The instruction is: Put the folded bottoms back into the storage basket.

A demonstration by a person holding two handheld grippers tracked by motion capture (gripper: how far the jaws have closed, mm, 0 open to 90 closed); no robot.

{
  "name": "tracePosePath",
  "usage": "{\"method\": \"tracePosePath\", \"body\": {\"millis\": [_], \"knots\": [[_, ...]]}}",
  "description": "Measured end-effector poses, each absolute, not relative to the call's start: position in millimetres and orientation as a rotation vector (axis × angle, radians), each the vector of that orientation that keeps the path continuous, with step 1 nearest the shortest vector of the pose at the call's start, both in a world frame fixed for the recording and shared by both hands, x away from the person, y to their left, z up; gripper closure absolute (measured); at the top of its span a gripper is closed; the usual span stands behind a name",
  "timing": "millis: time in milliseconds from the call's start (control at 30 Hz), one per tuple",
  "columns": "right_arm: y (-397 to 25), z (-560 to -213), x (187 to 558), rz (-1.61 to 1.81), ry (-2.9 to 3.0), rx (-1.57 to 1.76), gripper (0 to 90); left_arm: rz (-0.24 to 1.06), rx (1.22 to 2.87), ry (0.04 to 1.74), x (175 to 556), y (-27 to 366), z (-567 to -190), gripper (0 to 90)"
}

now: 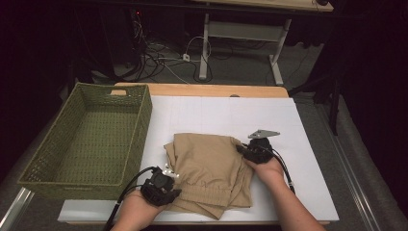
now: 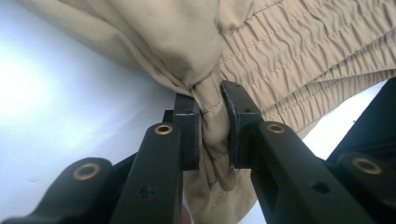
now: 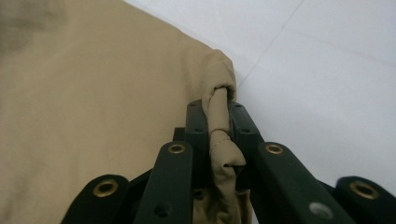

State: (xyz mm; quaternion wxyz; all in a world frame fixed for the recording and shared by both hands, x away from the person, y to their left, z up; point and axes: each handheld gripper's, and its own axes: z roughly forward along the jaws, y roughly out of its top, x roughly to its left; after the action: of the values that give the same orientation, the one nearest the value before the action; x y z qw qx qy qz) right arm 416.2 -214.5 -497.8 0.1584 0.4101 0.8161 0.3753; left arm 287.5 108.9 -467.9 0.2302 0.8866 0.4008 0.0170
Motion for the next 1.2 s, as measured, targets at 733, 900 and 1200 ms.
{"method": "tracePosePath", "body": {"millis": [733, 900, 1200], "knots": [[-222, -474, 399, 1.165, 2.273, 1.096, 83.4, -0.085, 2.699, 1.154, 313, 81, -440, 75.7], [-220, -471, 396, 1.137, 2.285, 1.109, 83.4, -0.112, 2.713, 1.141, 314, 82, -436, 75.7], [-214, -461, 397, 1.144, 2.288, 1.094, 83.4, -0.207, 2.658, 1.188, 316, 91, -421, 75.9]]}}
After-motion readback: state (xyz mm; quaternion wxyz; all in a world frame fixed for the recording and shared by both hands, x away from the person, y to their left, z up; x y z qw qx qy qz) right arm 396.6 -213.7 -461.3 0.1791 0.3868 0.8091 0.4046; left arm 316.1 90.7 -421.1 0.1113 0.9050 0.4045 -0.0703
